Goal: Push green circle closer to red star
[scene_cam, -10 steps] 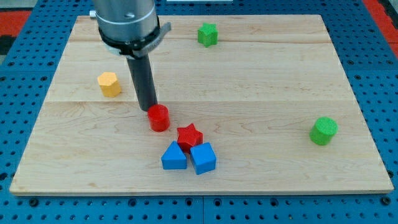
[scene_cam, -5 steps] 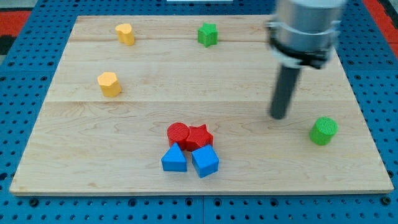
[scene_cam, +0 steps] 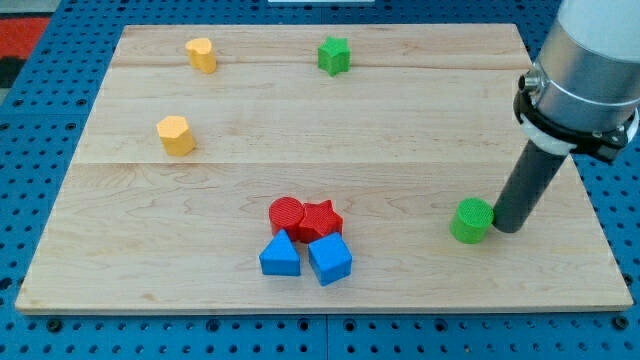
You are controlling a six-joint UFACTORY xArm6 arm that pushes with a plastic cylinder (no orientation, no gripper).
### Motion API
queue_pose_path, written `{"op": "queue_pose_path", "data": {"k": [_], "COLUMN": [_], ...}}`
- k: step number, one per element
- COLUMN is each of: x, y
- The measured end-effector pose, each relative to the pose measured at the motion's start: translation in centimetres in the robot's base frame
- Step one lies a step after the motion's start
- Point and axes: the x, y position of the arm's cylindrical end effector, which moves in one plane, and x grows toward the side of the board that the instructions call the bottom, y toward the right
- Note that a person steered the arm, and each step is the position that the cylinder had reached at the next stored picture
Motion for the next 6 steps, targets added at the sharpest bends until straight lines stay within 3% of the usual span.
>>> {"op": "queue_pose_path", "data": {"k": [1,4,6], "x": [0.3,-4.1,-6.5], "y": [-0.4,-12.5,-13.3]}}
